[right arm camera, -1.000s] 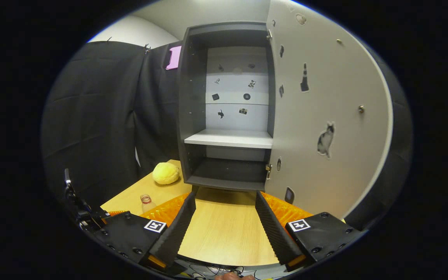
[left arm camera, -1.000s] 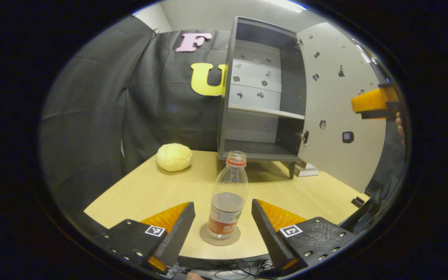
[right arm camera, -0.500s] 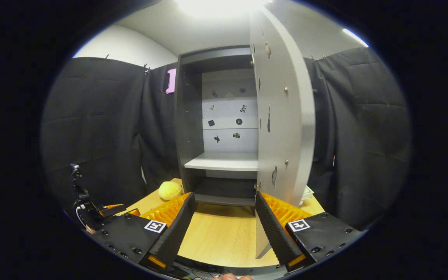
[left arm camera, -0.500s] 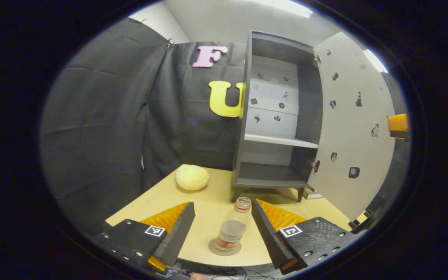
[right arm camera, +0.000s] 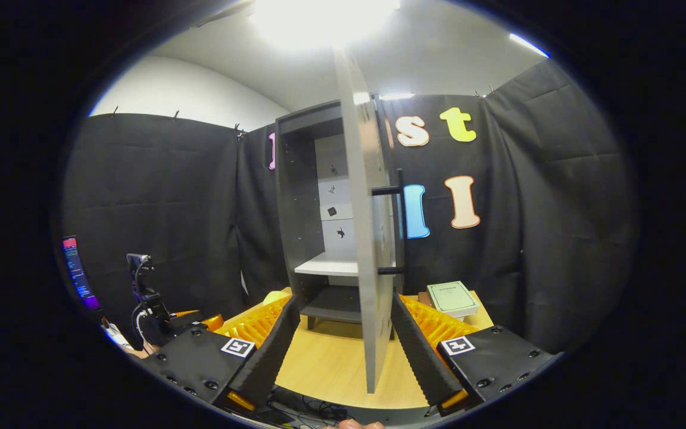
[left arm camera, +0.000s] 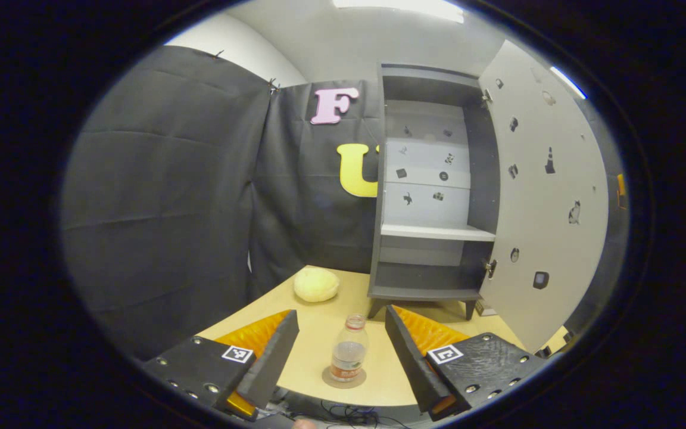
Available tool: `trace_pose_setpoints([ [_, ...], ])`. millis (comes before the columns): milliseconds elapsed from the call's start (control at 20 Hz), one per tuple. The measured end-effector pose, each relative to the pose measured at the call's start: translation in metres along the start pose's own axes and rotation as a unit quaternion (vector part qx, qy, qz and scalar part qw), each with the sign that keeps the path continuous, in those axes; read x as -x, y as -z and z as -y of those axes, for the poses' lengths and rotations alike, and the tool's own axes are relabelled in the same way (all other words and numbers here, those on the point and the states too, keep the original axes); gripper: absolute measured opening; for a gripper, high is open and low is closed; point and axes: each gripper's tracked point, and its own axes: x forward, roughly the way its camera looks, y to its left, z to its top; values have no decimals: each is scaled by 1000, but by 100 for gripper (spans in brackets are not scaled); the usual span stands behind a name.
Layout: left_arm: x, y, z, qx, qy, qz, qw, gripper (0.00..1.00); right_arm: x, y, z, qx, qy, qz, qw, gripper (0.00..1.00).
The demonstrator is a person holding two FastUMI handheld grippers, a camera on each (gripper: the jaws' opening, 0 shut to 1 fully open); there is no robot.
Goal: Open the cabinet door with the right hand, grasp the bottle in the cabinet with the left hand and place it on the coaster, then close the cabinet door with the right hand.
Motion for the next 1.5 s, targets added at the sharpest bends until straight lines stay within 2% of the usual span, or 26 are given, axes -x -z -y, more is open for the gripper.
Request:
trace_pose_setpoints([
  [150,17,5,13,8,-13,-9,1000,88,6,-15,39,-12,19,13,1000,98],
  [300,26,3,23,7,-20,-6,1000,88,-1,-35,71,-53,38,30,997,98],
  [650,20,13,34,-11,-5,-22,1000,88,-36,-58,120,-79,97,29,992,97],
  [900,-3,16,26,-13,15,-32,999,88,-63,-57,112,-56,115,9,992,98],
  [1200,-36,13,4,-22,48,-38,998,88,-63,-64,107,-12,170,9,985,97],
  [1350,-48,11,-8,-24,56,-37,997,88,-64,-64,89,7,183,8,983,97],
  [1500,-52,17,-23,-19,59,-48,997,88,-69,-57,60,-9,178,5,984,97],
])
